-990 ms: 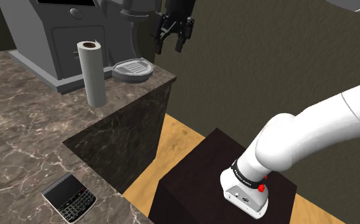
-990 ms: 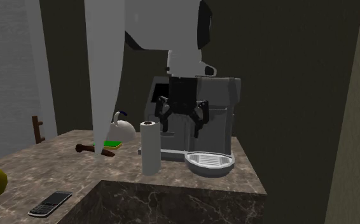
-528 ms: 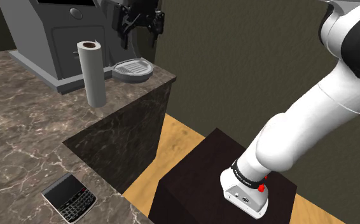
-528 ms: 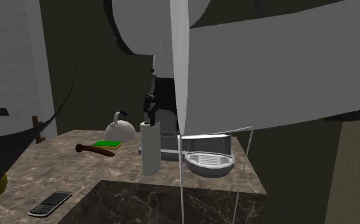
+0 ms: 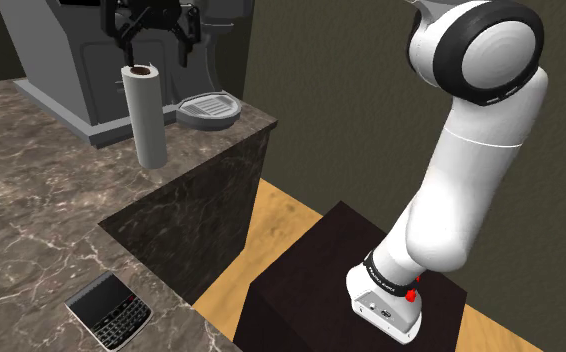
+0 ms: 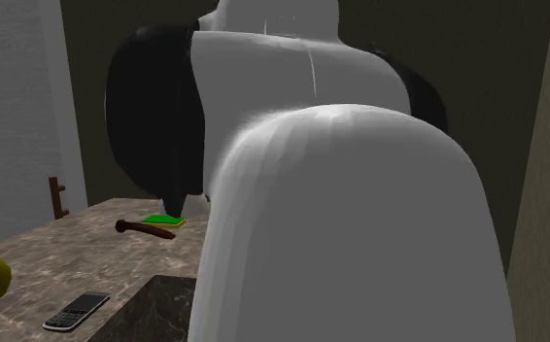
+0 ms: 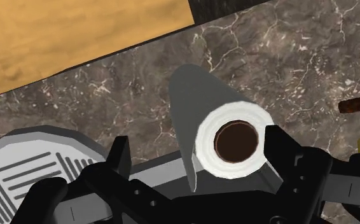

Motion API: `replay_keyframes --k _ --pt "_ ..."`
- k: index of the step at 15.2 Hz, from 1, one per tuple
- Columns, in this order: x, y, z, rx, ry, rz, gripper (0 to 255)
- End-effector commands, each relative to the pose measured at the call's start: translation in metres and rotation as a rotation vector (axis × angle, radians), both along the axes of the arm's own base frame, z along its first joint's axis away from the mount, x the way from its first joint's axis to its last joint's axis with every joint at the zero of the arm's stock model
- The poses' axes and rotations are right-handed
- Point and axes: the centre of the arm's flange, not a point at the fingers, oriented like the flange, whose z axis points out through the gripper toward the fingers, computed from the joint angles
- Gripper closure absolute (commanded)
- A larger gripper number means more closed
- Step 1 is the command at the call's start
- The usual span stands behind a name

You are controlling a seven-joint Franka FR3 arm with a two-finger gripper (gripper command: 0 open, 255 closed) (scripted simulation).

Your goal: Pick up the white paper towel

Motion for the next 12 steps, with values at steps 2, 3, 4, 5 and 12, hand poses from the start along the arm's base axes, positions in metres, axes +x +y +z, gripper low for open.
replay_keyframes --k 2,3,4,5,12 --pt "0.029 0.025 -0.001 -0.001 0.010 -0.021 0" --pt "0.029 0.025 -0.006 -0.001 0.010 -0.021 0" --pt "0.029 0.025 -0.011 -0.001 0.010 -0.021 0" --pt "0.029 0.025 -0.017 -0.001 0.010 -0.021 0" --pt "0.029 0.025 -0.041 -0.001 0.010 -0.021 255"
